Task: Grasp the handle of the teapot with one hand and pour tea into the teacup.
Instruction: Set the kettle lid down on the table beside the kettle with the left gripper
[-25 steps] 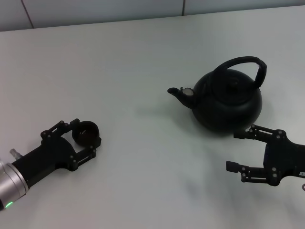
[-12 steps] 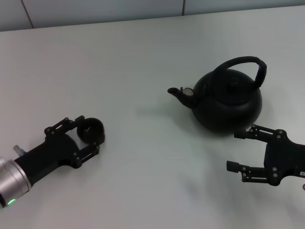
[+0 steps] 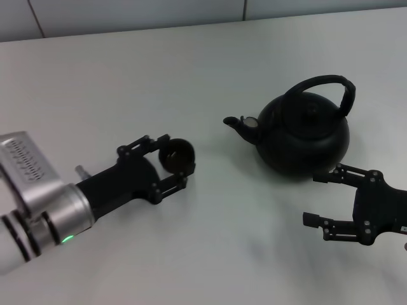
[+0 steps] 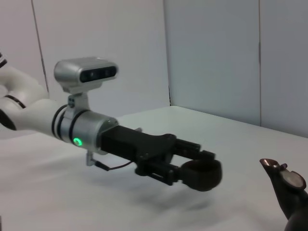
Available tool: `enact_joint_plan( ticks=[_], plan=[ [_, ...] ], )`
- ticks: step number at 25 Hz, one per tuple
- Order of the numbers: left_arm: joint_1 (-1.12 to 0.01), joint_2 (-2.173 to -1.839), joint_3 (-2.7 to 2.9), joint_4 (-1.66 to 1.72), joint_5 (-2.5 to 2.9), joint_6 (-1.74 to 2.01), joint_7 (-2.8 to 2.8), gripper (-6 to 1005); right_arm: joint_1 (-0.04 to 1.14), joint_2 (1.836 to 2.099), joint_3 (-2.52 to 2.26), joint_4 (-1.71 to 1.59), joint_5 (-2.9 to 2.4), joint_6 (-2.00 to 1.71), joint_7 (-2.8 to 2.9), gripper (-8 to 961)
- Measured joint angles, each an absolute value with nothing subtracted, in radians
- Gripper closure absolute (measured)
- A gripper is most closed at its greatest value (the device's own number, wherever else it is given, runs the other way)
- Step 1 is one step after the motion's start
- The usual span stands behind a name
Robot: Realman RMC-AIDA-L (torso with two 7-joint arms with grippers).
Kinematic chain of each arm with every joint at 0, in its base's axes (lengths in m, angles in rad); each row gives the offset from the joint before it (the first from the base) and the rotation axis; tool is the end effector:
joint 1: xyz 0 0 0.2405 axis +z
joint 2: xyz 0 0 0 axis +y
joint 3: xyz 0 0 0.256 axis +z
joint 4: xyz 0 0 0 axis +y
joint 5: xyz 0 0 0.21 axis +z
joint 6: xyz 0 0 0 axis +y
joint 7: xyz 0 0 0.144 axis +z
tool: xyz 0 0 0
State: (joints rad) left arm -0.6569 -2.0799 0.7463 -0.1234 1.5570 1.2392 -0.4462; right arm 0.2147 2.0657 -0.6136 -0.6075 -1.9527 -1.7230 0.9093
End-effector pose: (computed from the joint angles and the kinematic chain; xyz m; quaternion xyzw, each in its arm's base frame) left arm -0.2606 0.3017 -0.1084 -0.9238 -0.1210 -0.2717 0.2411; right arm 0.3371 0.2217 0.0102 -0.9342 0.1415 0.2607 0.1983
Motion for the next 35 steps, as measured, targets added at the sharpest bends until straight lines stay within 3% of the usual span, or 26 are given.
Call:
enact_joint_plan(
  ticks=[35],
  plan=[
    [-0.706,-2.080,0.671,-0.227,1.558,1.104,-0.299,277,0.234,2.065,-0.614,-0.616,-1.959,-1.712,0.908,136]
  ],
)
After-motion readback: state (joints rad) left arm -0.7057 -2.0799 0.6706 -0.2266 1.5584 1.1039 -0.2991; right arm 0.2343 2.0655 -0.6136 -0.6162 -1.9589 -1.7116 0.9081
